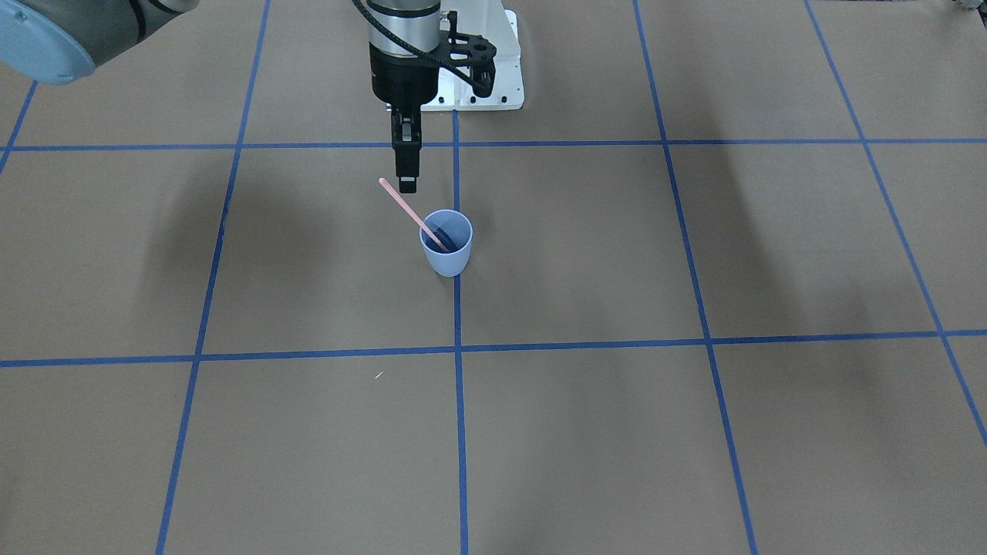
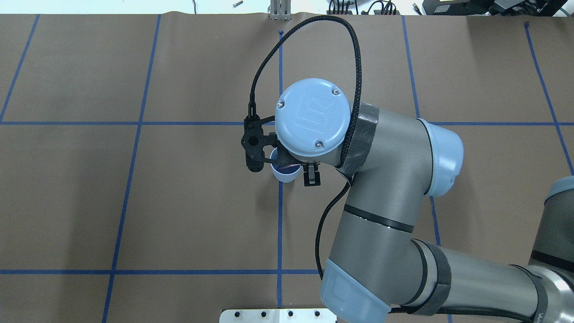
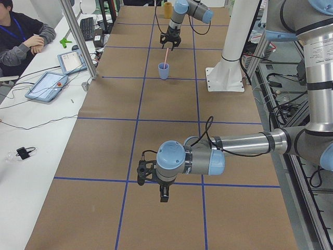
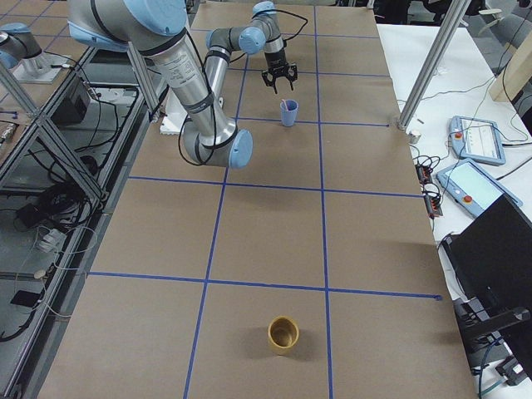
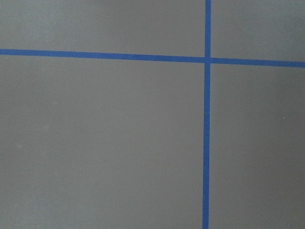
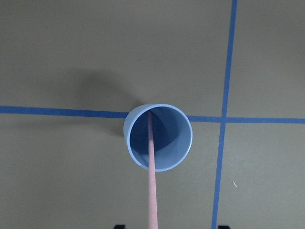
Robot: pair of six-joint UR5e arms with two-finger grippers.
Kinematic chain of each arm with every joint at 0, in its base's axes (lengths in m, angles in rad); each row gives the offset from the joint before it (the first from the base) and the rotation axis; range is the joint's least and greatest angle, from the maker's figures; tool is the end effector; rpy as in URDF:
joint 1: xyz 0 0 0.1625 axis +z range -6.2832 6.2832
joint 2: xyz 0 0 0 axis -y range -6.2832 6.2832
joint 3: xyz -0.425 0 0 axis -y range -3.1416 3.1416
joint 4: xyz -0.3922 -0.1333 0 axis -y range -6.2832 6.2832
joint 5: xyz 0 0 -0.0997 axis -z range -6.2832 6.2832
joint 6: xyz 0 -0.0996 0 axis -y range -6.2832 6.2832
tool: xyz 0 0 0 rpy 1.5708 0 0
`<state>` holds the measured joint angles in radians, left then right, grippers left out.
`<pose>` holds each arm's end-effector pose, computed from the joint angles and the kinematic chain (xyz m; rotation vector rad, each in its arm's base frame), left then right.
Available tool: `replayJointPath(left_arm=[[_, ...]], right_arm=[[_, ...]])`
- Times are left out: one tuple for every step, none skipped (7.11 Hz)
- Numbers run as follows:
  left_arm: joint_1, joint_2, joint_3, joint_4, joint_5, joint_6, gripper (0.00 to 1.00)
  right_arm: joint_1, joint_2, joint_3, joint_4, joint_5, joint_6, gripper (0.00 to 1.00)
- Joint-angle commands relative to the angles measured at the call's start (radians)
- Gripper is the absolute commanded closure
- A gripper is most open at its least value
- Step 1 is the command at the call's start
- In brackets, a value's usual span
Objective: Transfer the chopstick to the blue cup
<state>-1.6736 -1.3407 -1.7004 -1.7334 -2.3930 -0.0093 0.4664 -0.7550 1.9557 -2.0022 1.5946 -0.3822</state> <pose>-0.1008 -0.3887 0.6771 0.0969 0.8185 -0.0802 -0.4701 -0.3833 0.0903 0.7795 -0.3209 -1.4159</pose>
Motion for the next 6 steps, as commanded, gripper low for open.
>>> replayJointPath(left_arm=[[0.000,0.000,0.001,-0.002,0.000,0.000,0.02],[0.000,0.002,0.001,-0.002,0.000,0.000,0.02],[0.000,0.002,-0.001,-0.002,0.000,0.002,0.02],[0.000,0.000,-0.002,-0.002,0.000,0.002,0.02],[0.000,0.000,-0.007,-0.002,-0.001,0.002,0.02],[-0.002,0.000,-0.011,0.000,-0.002,0.002,0.02]], right_arm=[[0.052,0.002,0.067,0.013,0.005,0.009,0.16],[0.114,0.000,0.075,0.013,0.019,0.009,0.16],[0.209,-0.009,0.075,0.013,0.075,0.006,0.16],[0.321,-0.039,0.072,0.013,0.191,-0.006,0.13],[0.416,-0.097,0.069,0.064,0.249,-0.014,0.00],[0.478,-0.183,0.069,0.122,0.275,-0.017,0.00]])
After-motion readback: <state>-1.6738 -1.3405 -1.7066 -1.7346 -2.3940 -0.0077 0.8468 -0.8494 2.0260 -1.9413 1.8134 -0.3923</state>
